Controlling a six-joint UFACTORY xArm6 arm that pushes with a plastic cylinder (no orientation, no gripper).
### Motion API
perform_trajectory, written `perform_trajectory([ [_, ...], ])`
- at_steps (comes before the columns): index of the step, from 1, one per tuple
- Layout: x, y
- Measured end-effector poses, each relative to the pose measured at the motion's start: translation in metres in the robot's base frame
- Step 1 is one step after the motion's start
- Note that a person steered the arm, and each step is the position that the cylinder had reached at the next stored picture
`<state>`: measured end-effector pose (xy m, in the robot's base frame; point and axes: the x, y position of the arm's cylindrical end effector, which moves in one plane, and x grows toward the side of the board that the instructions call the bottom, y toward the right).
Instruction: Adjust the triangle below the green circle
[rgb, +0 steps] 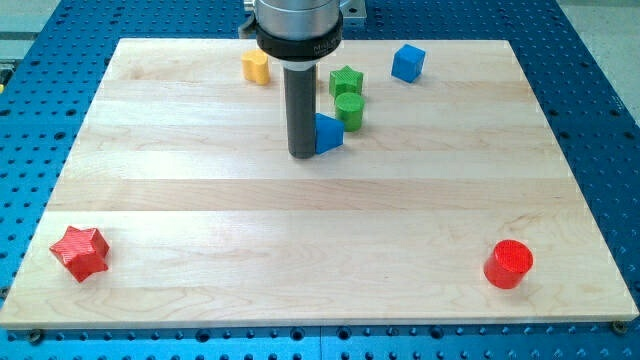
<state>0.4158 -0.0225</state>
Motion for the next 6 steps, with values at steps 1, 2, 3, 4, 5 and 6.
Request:
perform_trajectory([
  [1,-0.001,-0.011],
  [2,-0.001,-0.008],
  [3,-0.001,0.012],
  [4,-0.039,-0.071],
  [5,-0.051,-0.050],
  [6,-0.042,-0.010],
])
